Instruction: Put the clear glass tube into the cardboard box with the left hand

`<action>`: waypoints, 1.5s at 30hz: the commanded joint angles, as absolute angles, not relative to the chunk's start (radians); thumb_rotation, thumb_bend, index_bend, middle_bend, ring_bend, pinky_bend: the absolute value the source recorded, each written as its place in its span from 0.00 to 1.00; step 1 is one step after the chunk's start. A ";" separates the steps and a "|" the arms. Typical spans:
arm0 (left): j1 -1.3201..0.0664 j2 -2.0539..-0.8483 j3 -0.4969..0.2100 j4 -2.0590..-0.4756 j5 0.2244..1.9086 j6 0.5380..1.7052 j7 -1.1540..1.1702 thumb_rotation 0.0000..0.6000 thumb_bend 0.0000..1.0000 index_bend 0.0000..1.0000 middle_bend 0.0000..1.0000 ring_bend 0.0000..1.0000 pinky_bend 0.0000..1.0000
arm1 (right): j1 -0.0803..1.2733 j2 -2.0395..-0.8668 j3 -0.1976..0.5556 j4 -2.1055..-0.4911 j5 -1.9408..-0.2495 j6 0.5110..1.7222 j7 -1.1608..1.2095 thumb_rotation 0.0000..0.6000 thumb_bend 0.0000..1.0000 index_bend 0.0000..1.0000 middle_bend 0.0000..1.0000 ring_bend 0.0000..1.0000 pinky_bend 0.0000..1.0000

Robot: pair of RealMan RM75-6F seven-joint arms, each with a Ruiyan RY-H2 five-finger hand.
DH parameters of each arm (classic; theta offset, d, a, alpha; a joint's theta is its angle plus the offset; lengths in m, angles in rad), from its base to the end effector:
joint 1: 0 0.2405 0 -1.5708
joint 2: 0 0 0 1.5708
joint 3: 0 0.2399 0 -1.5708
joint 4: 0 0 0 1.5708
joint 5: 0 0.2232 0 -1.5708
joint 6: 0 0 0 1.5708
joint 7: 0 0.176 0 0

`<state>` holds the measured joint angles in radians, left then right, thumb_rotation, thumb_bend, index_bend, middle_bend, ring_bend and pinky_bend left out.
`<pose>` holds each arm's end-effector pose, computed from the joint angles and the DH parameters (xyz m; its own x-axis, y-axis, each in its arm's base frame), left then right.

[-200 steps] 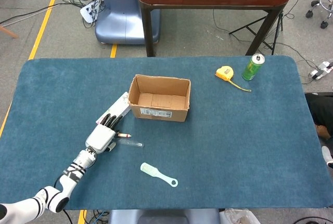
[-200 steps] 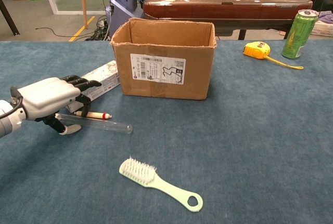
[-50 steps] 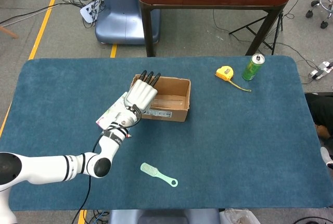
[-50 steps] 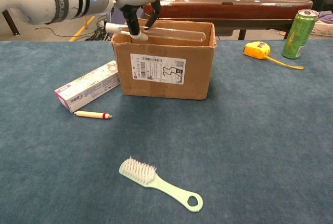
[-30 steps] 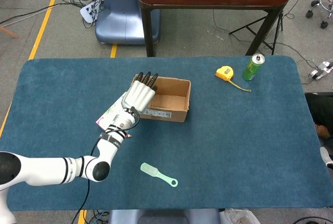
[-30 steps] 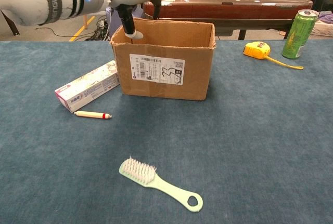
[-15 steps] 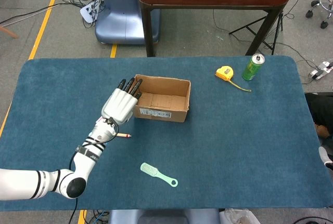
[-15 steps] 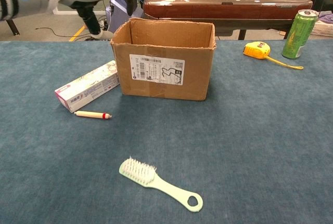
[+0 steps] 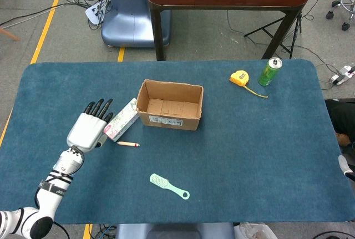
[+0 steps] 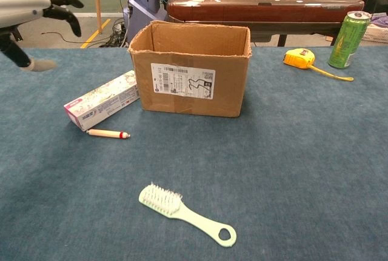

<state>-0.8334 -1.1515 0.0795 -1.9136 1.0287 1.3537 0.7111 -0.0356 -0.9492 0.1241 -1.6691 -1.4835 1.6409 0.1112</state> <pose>-0.1307 0.3296 0.0747 0.7473 -0.0150 0.6644 0.6240 -0.3282 -0.7092 -0.3070 -0.1889 0.2241 0.4017 0.1851 0.8969 -0.9158 0.0853 0.3926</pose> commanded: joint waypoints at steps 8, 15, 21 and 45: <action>-0.614 -1.186 0.138 -1.741 1.218 1.490 0.552 1.00 0.28 0.25 0.00 0.00 0.12 | -0.016 -0.970 0.128 -1.675 -1.465 1.609 0.054 1.00 0.36 0.56 0.49 0.42 0.51; -0.492 -1.214 0.156 -1.698 1.259 1.543 0.503 1.00 0.28 0.25 0.00 0.00 0.12 | -0.006 -0.985 0.123 -1.679 -1.460 1.590 0.011 1.00 0.36 0.56 0.49 0.42 0.51; -0.388 -1.238 0.169 -1.628 1.289 1.576 0.422 1.00 0.28 0.25 0.00 0.00 0.12 | 0.001 -0.993 0.123 -1.680 -1.450 1.576 -0.012 1.00 0.36 0.56 0.49 0.42 0.51; -0.207 -1.291 0.093 -1.439 1.369 1.573 0.247 1.00 0.28 0.26 0.00 0.00 0.12 | 0.040 -1.002 0.130 -1.677 -1.410 1.504 -0.050 1.00 0.36 0.56 0.49 0.42 0.51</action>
